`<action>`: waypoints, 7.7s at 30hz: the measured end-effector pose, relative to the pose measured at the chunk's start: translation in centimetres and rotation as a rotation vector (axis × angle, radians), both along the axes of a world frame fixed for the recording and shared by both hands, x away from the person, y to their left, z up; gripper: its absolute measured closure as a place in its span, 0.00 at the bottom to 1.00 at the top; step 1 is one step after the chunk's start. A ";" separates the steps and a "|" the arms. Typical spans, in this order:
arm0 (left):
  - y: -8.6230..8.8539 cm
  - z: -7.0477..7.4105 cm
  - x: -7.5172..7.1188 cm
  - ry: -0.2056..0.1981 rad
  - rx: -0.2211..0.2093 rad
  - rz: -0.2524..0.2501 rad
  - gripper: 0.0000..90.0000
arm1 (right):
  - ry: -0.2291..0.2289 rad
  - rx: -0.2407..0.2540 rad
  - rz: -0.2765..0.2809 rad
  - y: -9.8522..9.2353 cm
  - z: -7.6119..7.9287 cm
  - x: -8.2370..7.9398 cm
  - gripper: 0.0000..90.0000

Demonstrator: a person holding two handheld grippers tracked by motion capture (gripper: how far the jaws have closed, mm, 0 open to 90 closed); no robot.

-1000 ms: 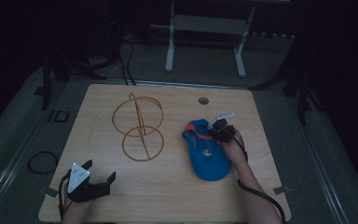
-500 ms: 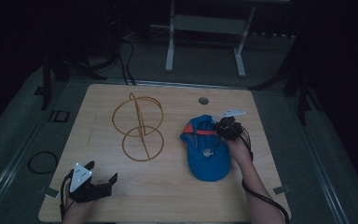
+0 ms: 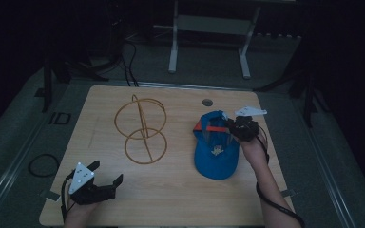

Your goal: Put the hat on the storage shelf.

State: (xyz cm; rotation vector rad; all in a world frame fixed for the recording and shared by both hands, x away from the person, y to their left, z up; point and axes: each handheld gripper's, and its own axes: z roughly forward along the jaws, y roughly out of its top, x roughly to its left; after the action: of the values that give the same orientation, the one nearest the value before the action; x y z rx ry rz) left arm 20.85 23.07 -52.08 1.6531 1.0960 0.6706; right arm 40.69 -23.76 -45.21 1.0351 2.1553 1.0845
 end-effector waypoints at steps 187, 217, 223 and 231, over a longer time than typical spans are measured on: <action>-16.3 16.2 11.3 -0.269 0.193 -0.856 0.50 | -0.284 0.280 0.237 -2.3 9.0 -13.8 1.00; -6.5 15.4 7.7 -0.224 0.151 -0.503 0.14 | -0.329 0.315 0.204 -1.7 11.9 -12.3 1.00; -4.4 14.1 7.1 -0.225 0.146 -0.430 0.03 | -0.326 0.311 0.218 -0.6 12.5 -11.5 1.00; -1.7 11.6 6.0 -0.233 0.134 -0.348 0.02 | -0.326 0.305 0.238 1.6 13.6 -10.4 1.00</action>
State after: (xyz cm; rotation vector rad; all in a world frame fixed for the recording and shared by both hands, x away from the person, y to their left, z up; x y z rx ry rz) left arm 26.85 21.33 -40.51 1.7721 0.5892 0.6971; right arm 30.34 -22.19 -31.64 0.6736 1.9179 1.6112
